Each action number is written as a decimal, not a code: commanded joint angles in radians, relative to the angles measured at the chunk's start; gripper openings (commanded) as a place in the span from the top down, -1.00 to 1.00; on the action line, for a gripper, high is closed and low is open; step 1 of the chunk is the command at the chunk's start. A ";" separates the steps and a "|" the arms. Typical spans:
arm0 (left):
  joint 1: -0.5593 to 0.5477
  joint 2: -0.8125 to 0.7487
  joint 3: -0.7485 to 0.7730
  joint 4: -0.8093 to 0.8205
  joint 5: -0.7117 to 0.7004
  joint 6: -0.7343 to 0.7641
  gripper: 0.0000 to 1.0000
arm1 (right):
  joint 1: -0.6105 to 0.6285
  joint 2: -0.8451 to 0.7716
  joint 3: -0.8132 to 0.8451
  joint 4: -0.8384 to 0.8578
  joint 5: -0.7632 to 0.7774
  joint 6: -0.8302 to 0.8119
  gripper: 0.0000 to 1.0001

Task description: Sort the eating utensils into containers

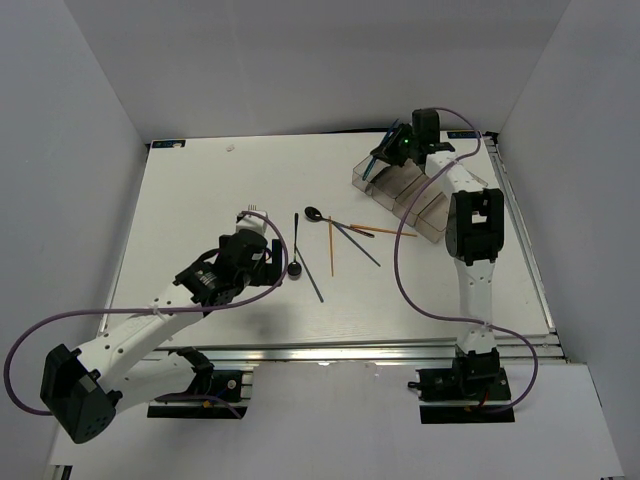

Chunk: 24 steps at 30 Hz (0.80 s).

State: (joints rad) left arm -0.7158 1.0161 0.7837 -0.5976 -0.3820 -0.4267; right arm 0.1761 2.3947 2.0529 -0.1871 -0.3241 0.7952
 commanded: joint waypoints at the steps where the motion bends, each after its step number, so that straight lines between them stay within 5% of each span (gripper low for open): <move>1: -0.002 -0.010 -0.004 0.047 0.032 0.003 -0.96 | -0.018 -0.020 0.069 0.031 0.037 -0.033 1.00; 11: -0.002 -0.037 -0.014 0.061 0.061 0.008 -0.96 | -0.017 0.034 0.064 0.043 0.122 -0.022 1.00; 24: -0.002 -0.060 -0.015 0.061 0.066 0.009 -0.96 | -0.017 0.024 0.108 -0.003 0.148 -0.022 0.23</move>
State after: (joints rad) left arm -0.7158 0.9890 0.7761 -0.5526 -0.3248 -0.4259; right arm 0.1585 2.4500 2.0892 -0.1959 -0.1833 0.7784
